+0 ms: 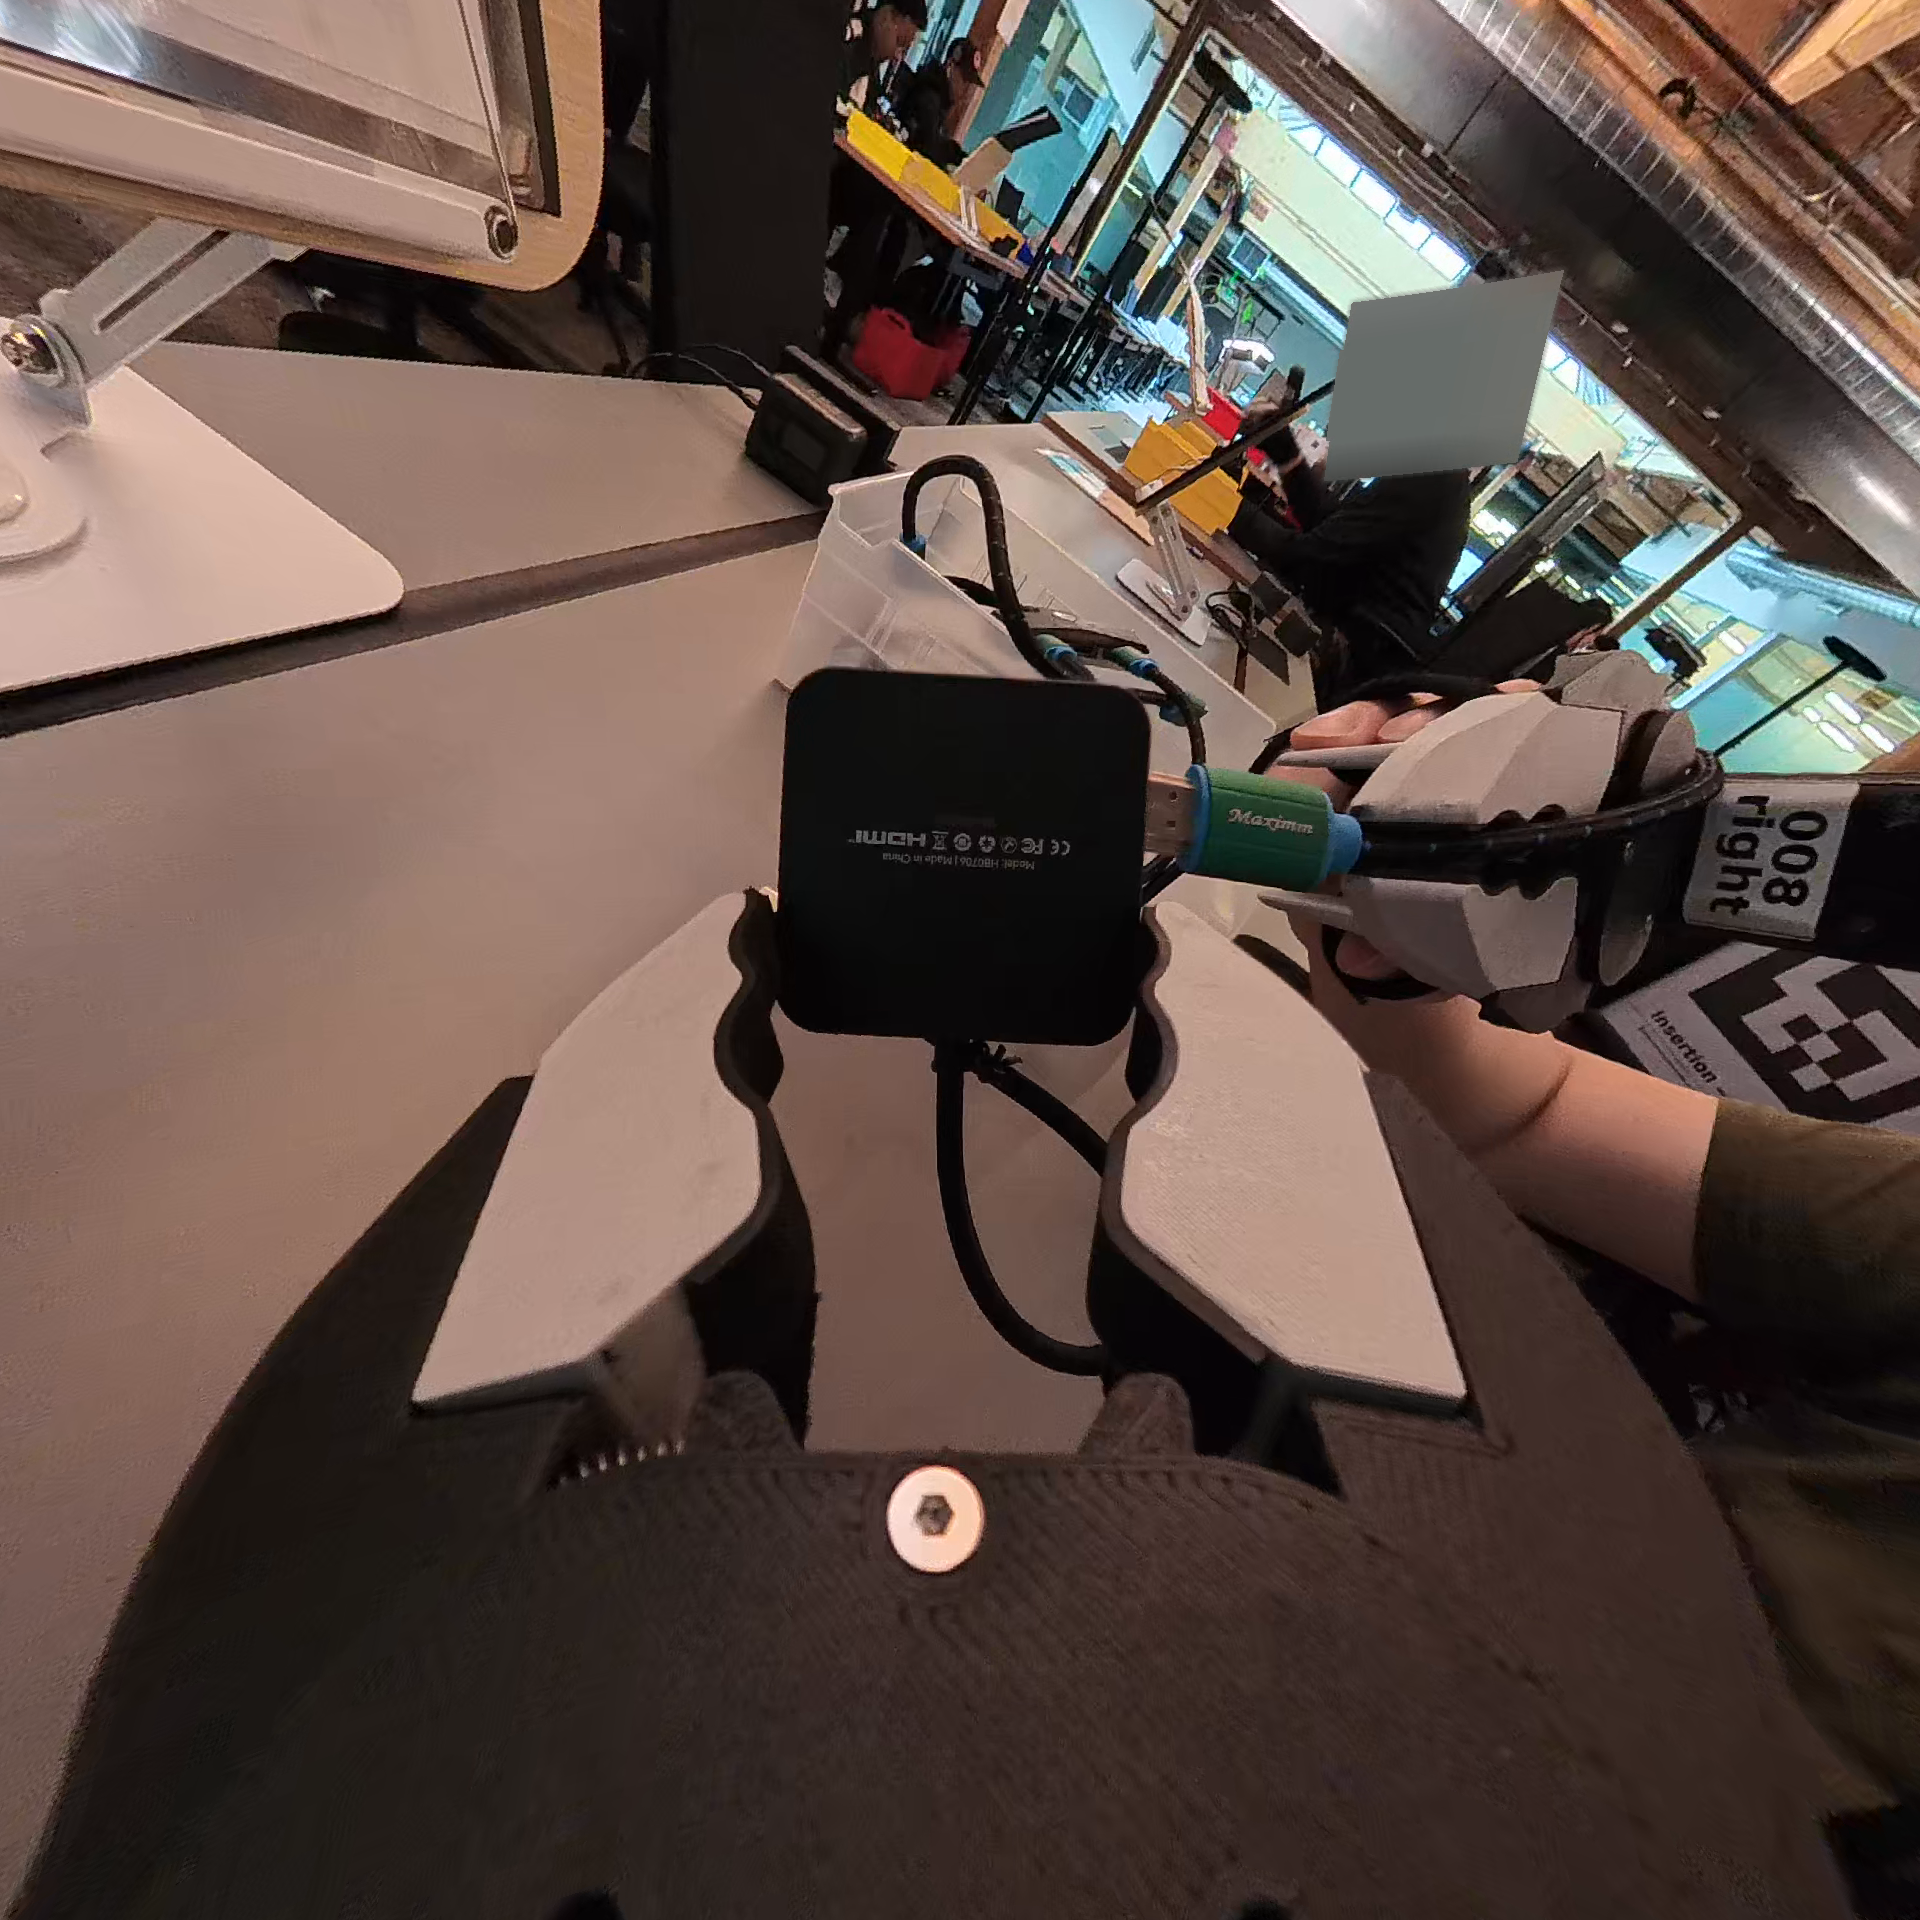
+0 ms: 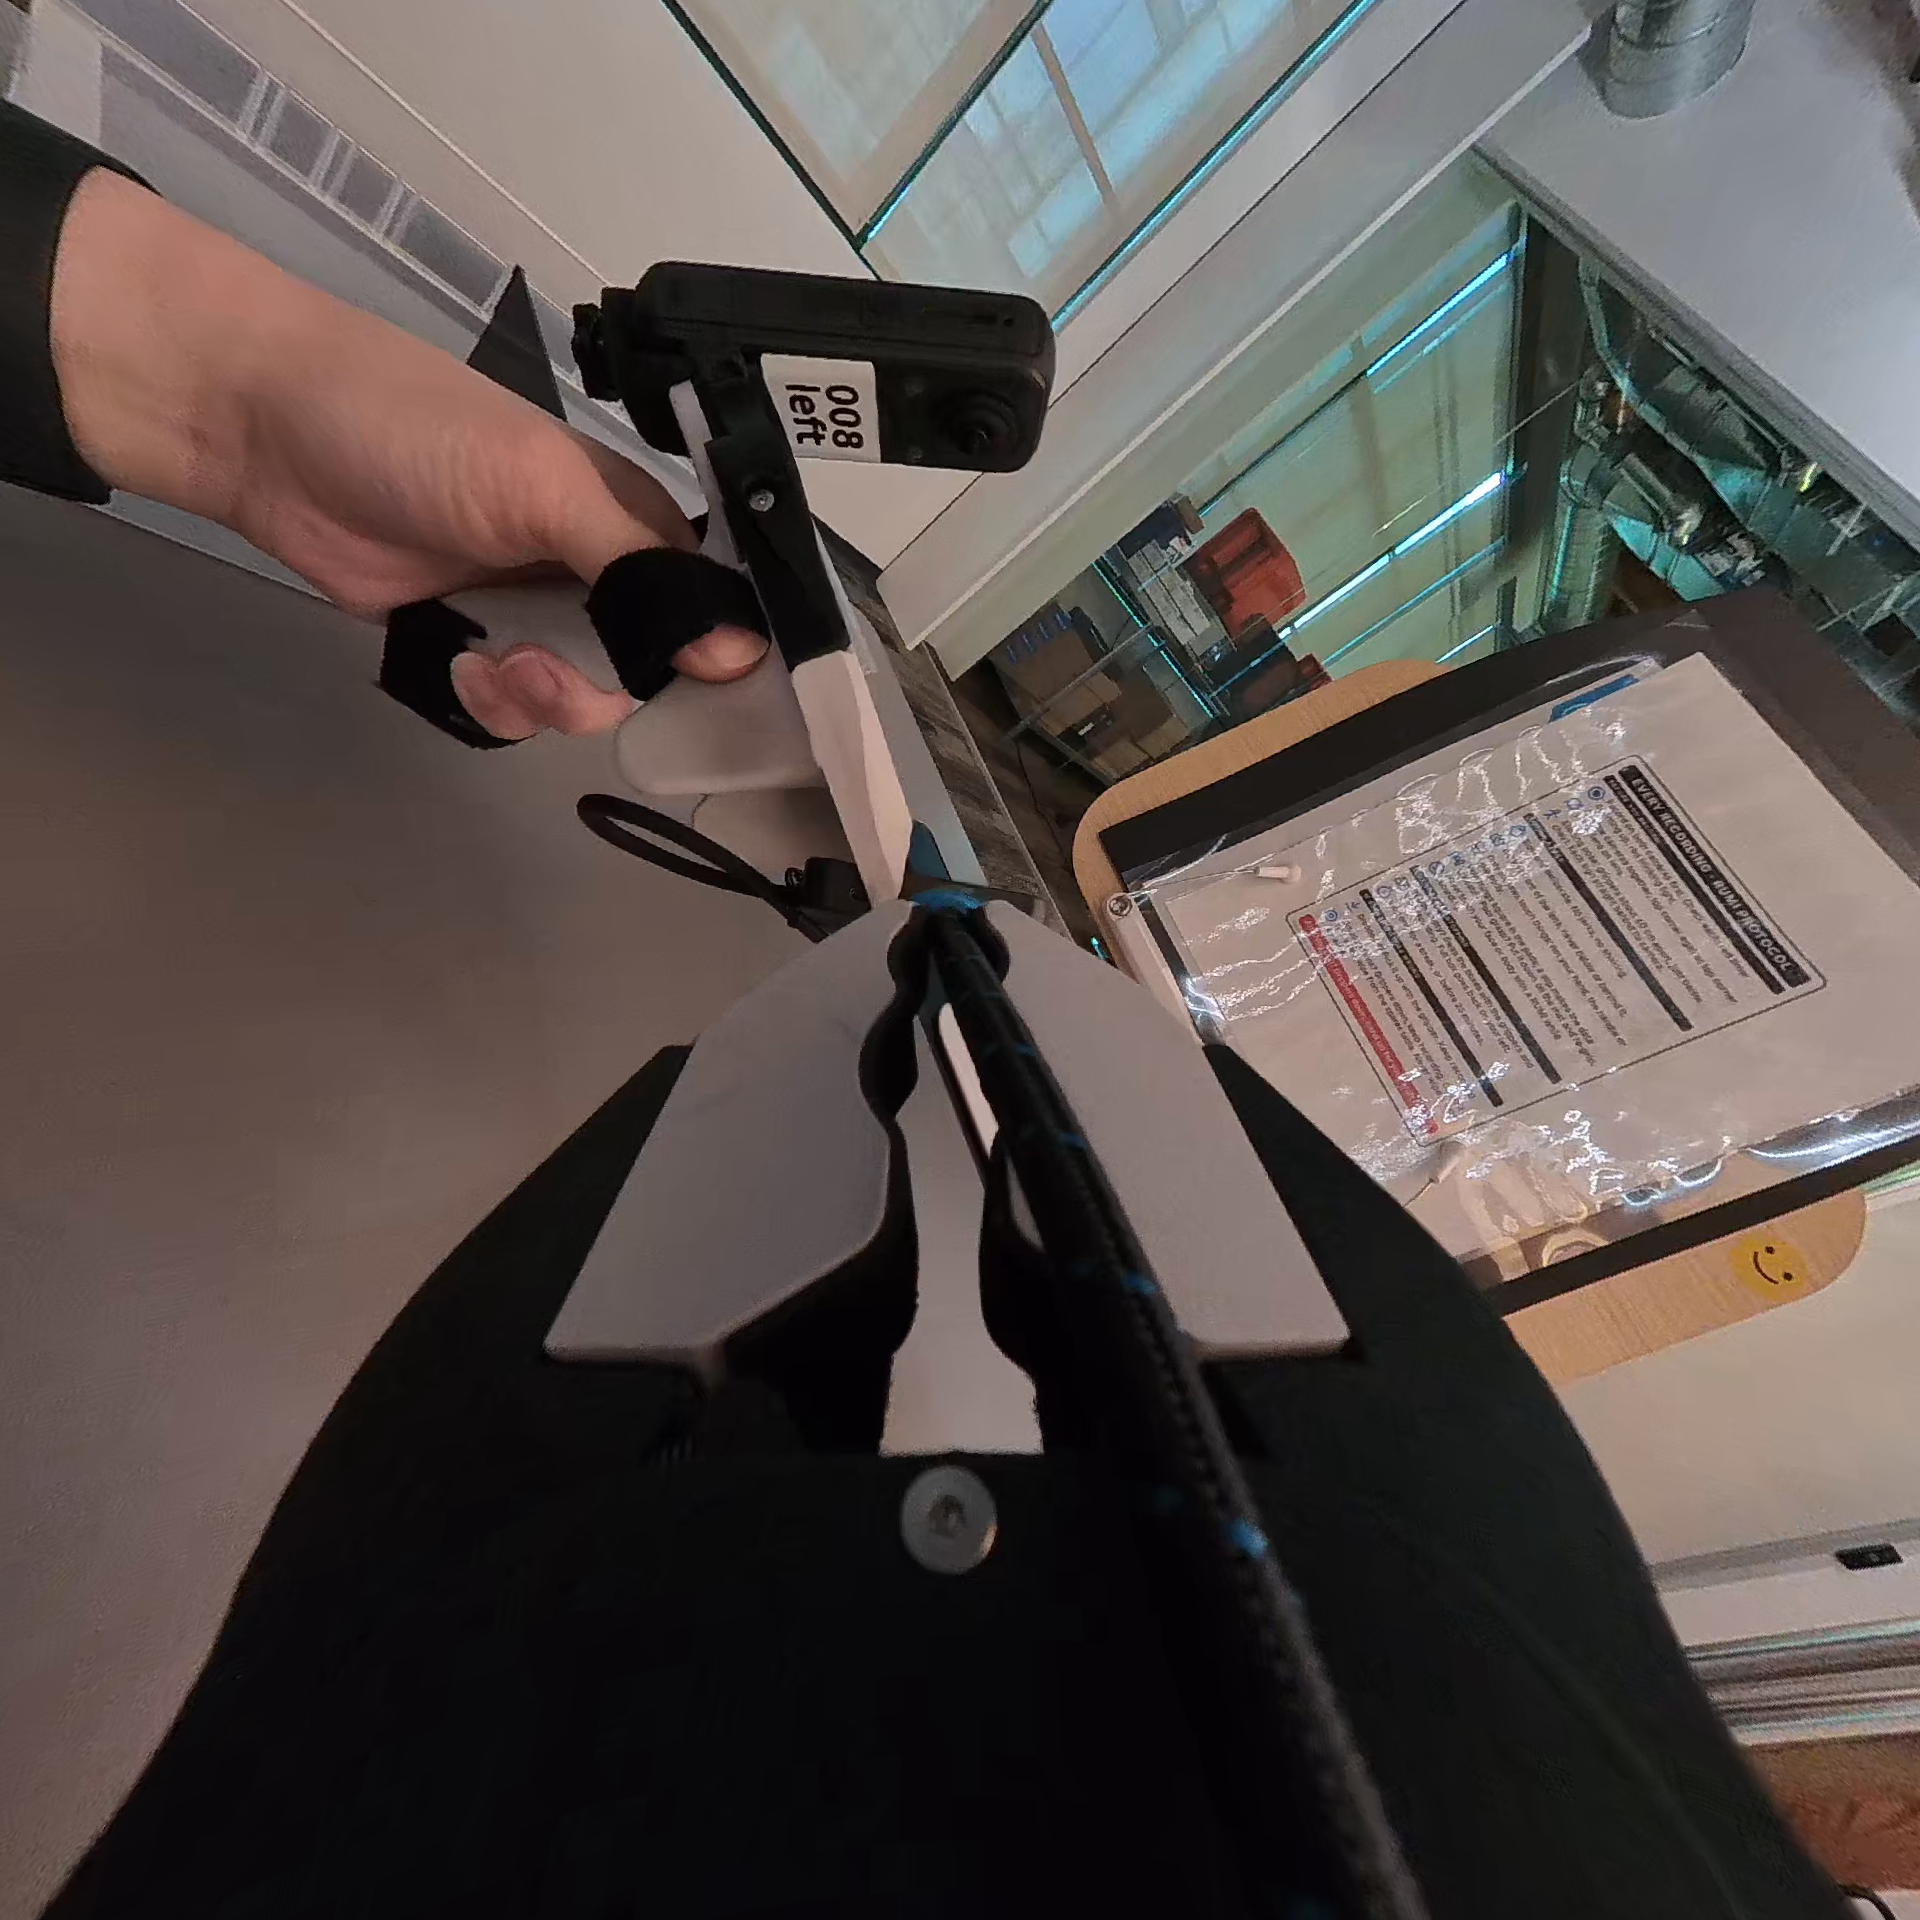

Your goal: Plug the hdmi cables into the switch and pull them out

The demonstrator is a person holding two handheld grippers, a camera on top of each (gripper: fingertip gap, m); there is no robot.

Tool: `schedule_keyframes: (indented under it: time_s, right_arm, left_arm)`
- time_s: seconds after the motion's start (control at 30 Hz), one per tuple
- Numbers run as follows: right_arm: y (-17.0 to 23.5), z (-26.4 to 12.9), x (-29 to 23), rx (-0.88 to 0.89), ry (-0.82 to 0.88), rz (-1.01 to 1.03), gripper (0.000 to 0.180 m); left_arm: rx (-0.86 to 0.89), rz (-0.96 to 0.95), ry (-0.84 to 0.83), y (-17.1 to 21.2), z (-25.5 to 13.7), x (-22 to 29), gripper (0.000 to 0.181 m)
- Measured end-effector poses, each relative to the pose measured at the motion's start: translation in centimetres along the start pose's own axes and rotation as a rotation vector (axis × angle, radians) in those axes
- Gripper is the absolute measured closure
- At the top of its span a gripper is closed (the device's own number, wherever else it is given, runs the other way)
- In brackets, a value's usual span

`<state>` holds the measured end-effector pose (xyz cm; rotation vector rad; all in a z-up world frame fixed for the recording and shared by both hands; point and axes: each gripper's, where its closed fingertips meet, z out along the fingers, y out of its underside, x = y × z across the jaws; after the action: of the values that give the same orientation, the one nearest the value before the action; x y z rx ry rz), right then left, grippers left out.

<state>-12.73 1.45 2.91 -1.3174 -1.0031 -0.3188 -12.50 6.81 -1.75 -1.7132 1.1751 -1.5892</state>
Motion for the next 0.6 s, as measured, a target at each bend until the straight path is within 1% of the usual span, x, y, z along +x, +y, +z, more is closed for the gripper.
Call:
schedule_keyframes:
  time_s: [0.13, 0.3, 0.6]
  right_arm:
    - [0.22, 0.1, -0.18, -0.013, -0.012, -0.016, 0.172]
    - [0.43, 0.2, -0.34, -0.011, -0.038, 0.014, 0.172]
    - [0.05, -0.1, -0.2, 0.023, -0.04, 0.021, 0.172]
  left_arm:
    - [-0.004, 0.02, -0.02, 0.06, -0.01, -0.21, 0.116]
    - [0.003, 0.027, -0.016, 0.02, -0.11, -0.17, 0.116]
    - [0.053, 0.149, -0.046, -0.67, -0.44, 0.48, 0.116]
